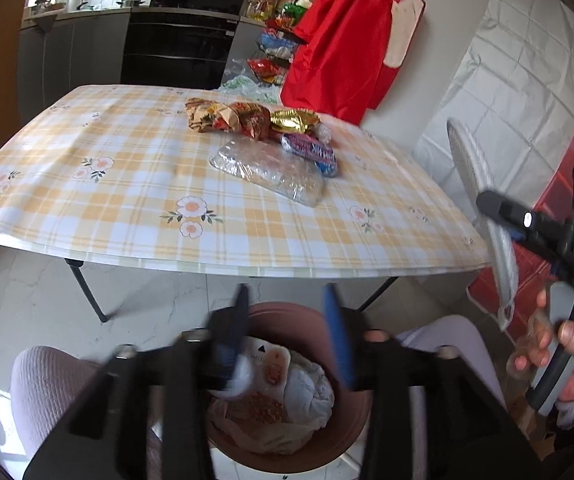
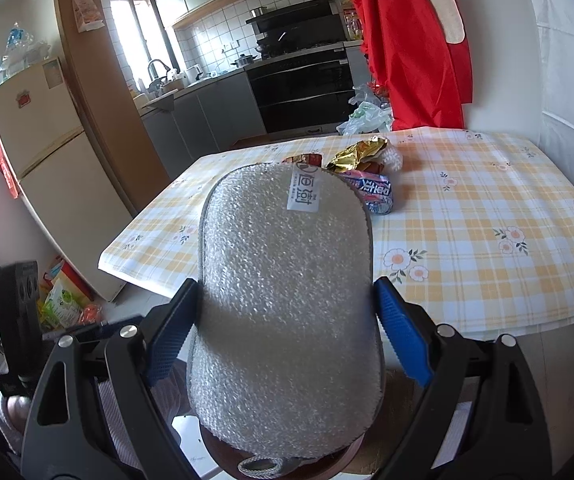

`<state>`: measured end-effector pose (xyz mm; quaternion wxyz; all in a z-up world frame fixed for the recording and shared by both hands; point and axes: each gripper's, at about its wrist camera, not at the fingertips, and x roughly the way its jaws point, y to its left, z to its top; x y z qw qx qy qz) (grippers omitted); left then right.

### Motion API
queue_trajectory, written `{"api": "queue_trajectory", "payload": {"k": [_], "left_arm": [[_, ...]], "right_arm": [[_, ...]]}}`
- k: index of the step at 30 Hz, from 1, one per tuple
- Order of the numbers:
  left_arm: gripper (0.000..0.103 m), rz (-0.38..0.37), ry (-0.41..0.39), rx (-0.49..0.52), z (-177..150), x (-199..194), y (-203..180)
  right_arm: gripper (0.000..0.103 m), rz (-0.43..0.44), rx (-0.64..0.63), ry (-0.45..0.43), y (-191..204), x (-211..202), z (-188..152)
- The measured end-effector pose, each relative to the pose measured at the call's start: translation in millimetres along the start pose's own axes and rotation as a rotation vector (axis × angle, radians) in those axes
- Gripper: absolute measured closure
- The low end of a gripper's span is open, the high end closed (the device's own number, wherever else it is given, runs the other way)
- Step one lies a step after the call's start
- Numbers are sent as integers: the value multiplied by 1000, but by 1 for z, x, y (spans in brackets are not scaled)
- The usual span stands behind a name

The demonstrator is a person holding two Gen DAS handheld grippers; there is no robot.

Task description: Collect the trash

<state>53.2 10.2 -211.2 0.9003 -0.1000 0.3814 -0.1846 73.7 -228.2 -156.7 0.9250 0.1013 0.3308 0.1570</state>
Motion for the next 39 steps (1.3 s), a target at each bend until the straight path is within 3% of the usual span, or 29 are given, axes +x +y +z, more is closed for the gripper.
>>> {"api": "queue_trajectory", "payload": {"k": [6,9,12,23,39], "left_arm": [[17,39,-76,-38,2,-16,7],[9,75,-107,-52,5,-22,11],[8,120,-123,-57,5,-25,15],[6,171,-127,-94,5,-27,25],[6,184,-125,-108,4,-28,31]], "right_arm": [[17,-3,-12,37,3,1,-14],[17,0,-8,53,4,4,-20],[17,2,-11,68,5,6,-22],[14,30,-46,115,17,16,-26],[8,-9,-31,118,11,17,-28]]}}
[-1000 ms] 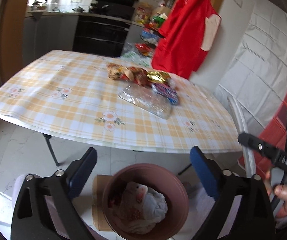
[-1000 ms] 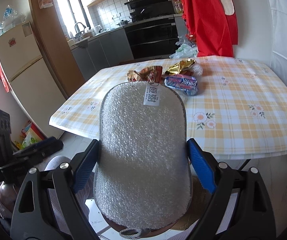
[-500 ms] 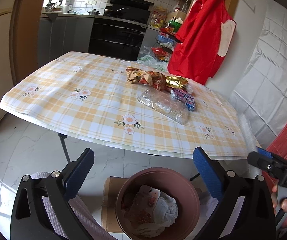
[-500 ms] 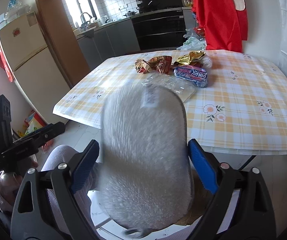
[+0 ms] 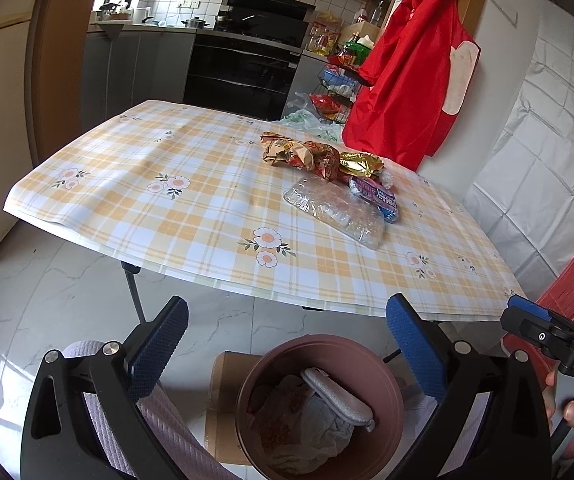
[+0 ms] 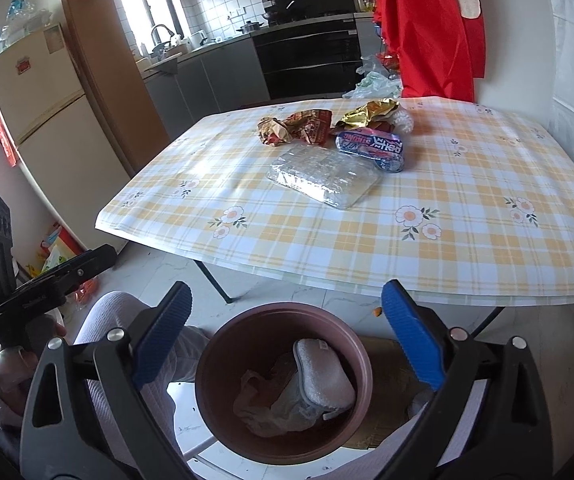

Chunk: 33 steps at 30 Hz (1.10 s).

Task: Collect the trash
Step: 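Lower the white foam pad into the bin and open the right tool, then reach the left tool to the brown paper bag and grasp it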

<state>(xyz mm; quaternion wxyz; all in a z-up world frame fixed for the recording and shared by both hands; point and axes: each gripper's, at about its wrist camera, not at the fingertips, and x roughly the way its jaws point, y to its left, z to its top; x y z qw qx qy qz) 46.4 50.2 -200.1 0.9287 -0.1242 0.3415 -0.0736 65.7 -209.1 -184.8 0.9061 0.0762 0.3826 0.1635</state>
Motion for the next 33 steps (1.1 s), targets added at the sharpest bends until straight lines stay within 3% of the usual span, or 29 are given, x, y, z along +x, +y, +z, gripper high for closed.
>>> {"api": "queue_trajectory", "payload": {"k": [18,33], "left_arm": [[6,64,45,19,6,33,8],[6,68,61,83,51,87,1]], "right_arm": [[8,-95,40,49,-38,31,4],[8,-162,-16,65,-65,74,34]]}}
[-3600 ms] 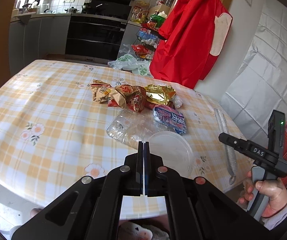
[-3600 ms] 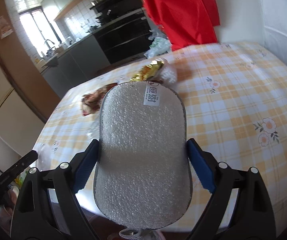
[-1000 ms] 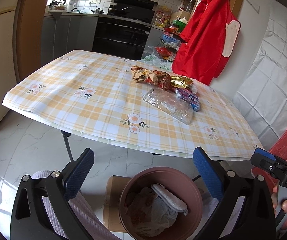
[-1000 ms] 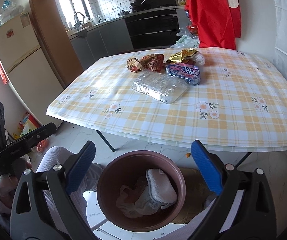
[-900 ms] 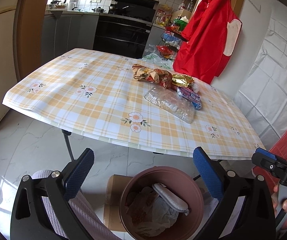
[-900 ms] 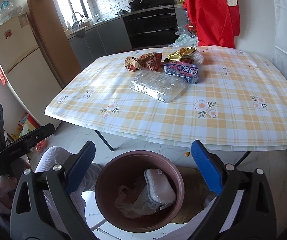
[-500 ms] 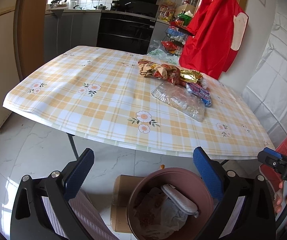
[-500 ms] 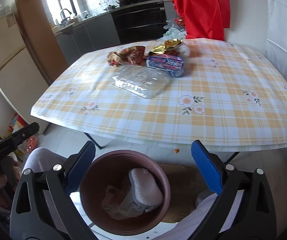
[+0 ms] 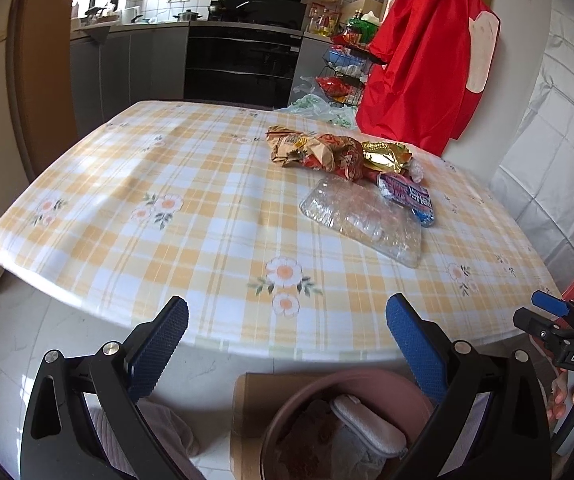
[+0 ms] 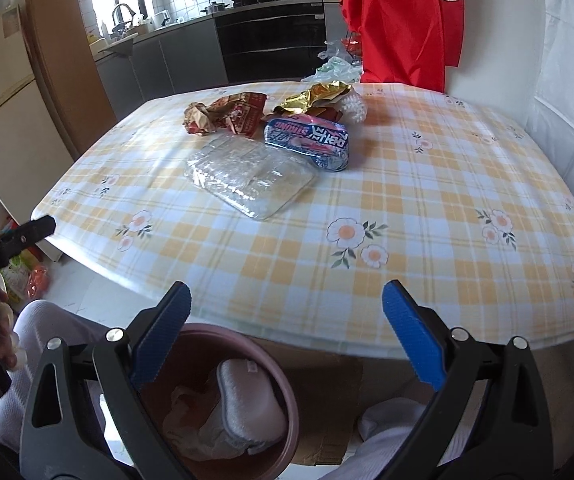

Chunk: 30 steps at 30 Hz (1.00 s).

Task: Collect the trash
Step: 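Reach the left tool to the brown paper bag and grasp it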

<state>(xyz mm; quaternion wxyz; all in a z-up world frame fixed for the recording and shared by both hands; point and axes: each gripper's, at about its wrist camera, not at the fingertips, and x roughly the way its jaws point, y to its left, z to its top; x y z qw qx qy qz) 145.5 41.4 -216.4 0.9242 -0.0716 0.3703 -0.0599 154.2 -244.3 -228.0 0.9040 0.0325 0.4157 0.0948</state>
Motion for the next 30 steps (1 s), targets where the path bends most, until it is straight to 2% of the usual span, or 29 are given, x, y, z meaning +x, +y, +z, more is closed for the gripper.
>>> {"api": "queue_trajectory", "payload": {"k": [7,11,16,21,27,30], "left_arm": [[6,-28,16,31,38,37,-6],[6,-81,48,4,65,69,-9],[6,-186,102,-191,114,129,-5],[6,-191,126,-291,152,186,-5],[6,-185,176,-360,168,238,4],[7,-192,165,-412,165,251,16]], "right_arm": [[8,0,19,26,-17,33,14],[8,6,27,40,-25,54,24],[8,-6,34,58,-36,79,39],[8,-26,20,59,-43,98,57],[8,-44,-4,56,-46,122,85],[8,-45,-41,49,-41,134,101]]}}
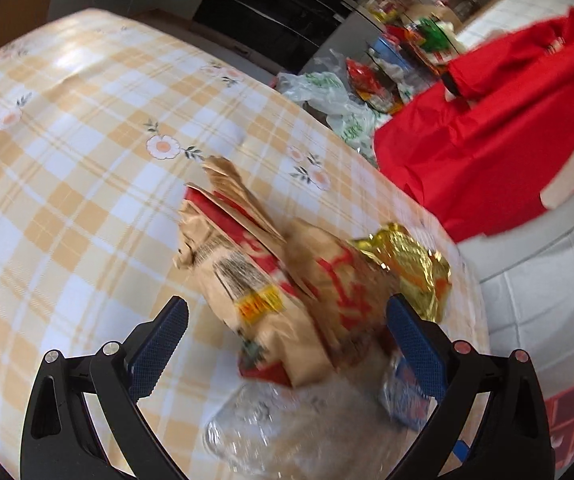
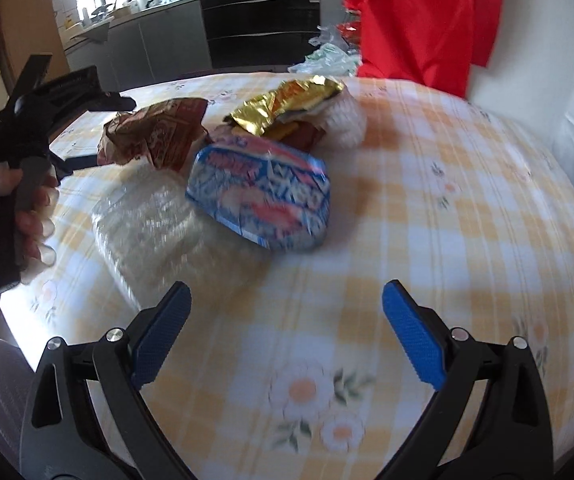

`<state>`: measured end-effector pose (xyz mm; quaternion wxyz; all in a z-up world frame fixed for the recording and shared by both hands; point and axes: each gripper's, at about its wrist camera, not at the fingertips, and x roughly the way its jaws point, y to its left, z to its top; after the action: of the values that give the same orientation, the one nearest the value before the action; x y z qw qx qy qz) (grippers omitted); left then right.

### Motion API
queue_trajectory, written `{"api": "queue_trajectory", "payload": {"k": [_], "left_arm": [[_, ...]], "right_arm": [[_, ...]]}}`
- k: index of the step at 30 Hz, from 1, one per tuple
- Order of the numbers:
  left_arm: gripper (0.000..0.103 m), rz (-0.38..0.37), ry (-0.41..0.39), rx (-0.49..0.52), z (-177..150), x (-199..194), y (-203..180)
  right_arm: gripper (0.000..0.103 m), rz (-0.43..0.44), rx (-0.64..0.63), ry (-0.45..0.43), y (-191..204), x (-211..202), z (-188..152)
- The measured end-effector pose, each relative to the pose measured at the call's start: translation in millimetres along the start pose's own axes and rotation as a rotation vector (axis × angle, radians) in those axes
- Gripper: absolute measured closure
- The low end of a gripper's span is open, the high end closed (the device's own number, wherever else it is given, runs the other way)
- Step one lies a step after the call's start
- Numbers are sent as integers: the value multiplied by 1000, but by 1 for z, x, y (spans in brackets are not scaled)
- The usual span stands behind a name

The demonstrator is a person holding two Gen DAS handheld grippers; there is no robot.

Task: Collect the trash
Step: 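Reach the left tool to the brown paper bag and grasp it, then grasp the blue snack packet with the right tool while the left tool holds the brown bag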

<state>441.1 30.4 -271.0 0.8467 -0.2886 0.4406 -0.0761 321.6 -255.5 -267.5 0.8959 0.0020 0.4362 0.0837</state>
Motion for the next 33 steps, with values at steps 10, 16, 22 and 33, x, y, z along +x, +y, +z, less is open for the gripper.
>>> {"api": "queue_trajectory", "payload": {"k": [10,16,22,33], "left_arm": [[68,-154,-32,104,-7,-32,9],[69,-140,-113,191,-9,-76,14],[69,-134,-152,227,-16,-107,22],[69,-135,-113,331,-47,-125,21]], "right_arm": [[8,42,-143,17,27,45,54],[10,63,-210,112,37,73,71],[9,48,-211,145,44,87,82],[9,61,-585,252,35,77,80]]}}
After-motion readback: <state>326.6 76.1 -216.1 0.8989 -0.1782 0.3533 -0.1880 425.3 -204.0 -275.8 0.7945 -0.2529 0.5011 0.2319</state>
